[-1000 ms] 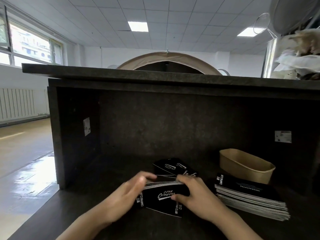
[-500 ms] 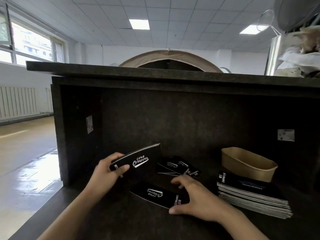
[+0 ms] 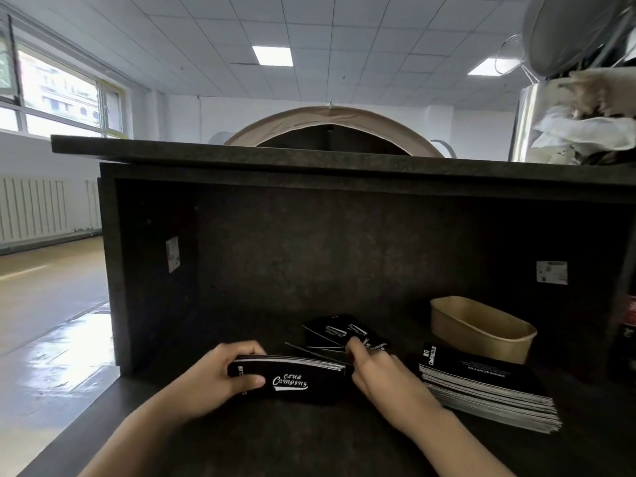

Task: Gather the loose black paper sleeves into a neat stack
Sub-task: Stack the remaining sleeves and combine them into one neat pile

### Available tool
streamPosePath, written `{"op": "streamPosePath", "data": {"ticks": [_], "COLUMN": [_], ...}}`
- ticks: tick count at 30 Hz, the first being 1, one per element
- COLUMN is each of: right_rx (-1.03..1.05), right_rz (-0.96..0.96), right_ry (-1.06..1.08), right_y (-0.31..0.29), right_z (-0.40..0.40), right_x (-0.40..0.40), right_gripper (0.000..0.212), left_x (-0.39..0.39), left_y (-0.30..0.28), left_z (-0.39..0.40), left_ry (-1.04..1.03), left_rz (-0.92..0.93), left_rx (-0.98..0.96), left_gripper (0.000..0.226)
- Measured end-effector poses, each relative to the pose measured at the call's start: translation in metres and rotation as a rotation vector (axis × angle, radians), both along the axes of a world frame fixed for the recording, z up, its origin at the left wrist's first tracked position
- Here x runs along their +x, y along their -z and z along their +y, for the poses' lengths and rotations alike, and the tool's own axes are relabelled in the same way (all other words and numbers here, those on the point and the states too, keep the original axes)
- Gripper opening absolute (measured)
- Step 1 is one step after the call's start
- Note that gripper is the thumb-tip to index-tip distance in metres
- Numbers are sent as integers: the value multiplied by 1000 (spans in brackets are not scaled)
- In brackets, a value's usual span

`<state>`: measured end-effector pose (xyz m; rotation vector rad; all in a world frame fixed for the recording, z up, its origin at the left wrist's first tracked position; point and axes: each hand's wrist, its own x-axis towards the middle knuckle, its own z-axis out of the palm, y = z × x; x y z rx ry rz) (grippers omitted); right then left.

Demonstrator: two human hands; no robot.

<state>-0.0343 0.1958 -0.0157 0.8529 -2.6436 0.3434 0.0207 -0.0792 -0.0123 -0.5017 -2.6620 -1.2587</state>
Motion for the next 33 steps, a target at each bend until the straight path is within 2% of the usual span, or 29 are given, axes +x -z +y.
{"op": "streamPosePath", "data": {"ticks": [4,5,8,10,12,14,17,19,21,24,26,28,29,31,33], "right_rx": [-237,-321,-560,-653,-717,-672,-539,-543,-565,-589,-702,-777,-734,-458,-152], "right_rz": [-47,-64,-157,-295,-482,-560,-392,-272,-287,-420,-475,-362,-236,-6,49], "right_ry": [40,37,-50,-171,-276,-316,-321,-275,-293,-367,-340,-247,-173,-36,58], "right_y": [8,9,8,6,7,7,5,4,5,11,9,8,8,8,13], "right_z": [0,1,3,0,-9,-15,-16,-16,-18,-21,-20,-17,-15,-8,-6], "right_x": [-13,-16,-18,-14,-5,4,4,-3,-6,-7,-7,-11,-16,-26,-37], "right_gripper": [17,15,28,31,37,42,23,16,14,25,33,30,23,12,40], "left_x": [1,1,-1,-4,-3,-2,-2,-4,-7,-10,-11,-11,-11,-10,-7], "left_y": [4,5,8,10,12,15,15,14,15,14,11,5,2,0,1], "left_z": [10,12,17,21,27,32,40,43,45,45,42,35,30,20,15], "left_ry": [-52,-68,-145,-171,-147,-119,-137,-165,-153,-135,-129,-143,-156,-168,-160], "left_rz": [48,56,60,48,69,156,292,355,394,354,308,254,224,188,186], "left_rx": [-24,-33,-45,-31,-15,-14,-40,-88,-170,-263,-304,-357,-376,-398,-412], "left_gripper": [23,31,62,80,83,77,61,51,36,19,14,14,15,16,13]}}
